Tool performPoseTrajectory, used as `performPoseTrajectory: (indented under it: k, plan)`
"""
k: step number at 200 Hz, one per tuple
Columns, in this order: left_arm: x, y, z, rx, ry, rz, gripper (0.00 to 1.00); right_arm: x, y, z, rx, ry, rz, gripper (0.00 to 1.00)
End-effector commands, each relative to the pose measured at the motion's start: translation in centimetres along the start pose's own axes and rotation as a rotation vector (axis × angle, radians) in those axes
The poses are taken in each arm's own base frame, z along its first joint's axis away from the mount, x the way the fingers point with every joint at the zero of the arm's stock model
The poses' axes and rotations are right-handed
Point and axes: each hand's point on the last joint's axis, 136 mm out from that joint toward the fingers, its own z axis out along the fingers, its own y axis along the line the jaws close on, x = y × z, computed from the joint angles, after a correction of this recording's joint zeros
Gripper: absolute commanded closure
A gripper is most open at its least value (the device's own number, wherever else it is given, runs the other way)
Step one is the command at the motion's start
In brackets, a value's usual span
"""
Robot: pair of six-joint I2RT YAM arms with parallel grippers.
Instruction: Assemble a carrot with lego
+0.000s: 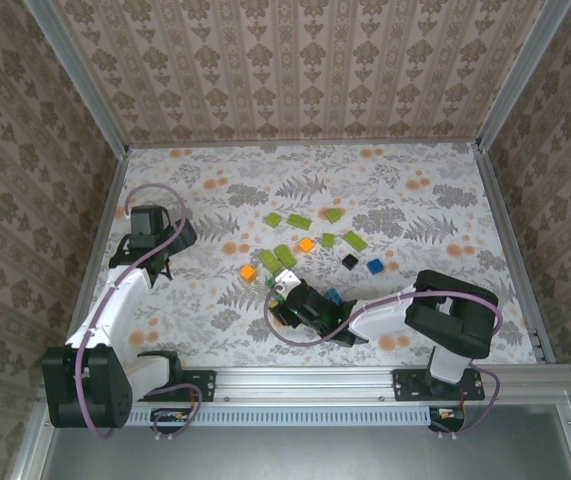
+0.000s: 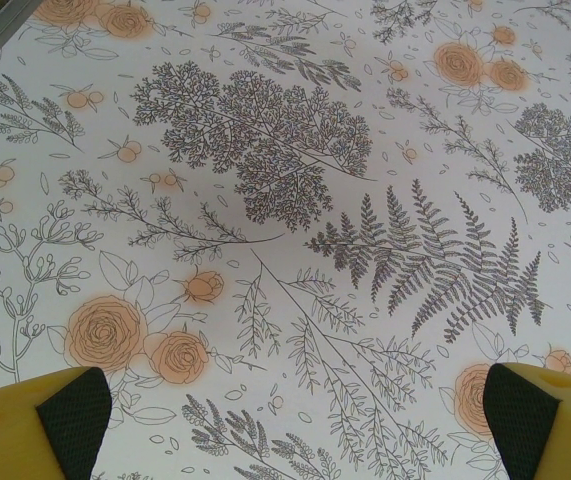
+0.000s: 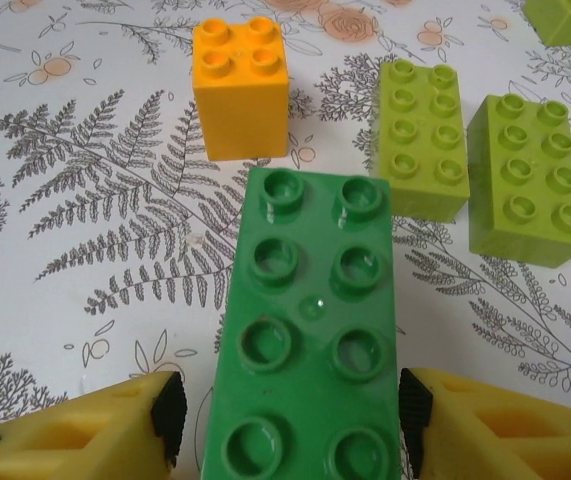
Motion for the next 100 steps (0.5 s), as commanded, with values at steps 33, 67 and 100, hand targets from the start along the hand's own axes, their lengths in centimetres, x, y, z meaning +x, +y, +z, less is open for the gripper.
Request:
performPoseTrajectory:
  k: [33,67,100]
  plan:
    - [-1.2,-0.4,-0.7,0.001,-0.032,0.016,0.02,-4.8,-0.3,-4.6,0.017,-0.044,0.000,0.30]
    - [-1.1,-0.5,-0.7,0.003,-0.029,0.019,0.01,-6.5,-2.6,-9.0,0.067,-0.019,0.012,0.23]
    - [-1.0,-0.4,-0.7,0.001,-0.026,0.019,0.01,-4.4,-7.4,-11.9,0.219,0.157,0.054,0.21]
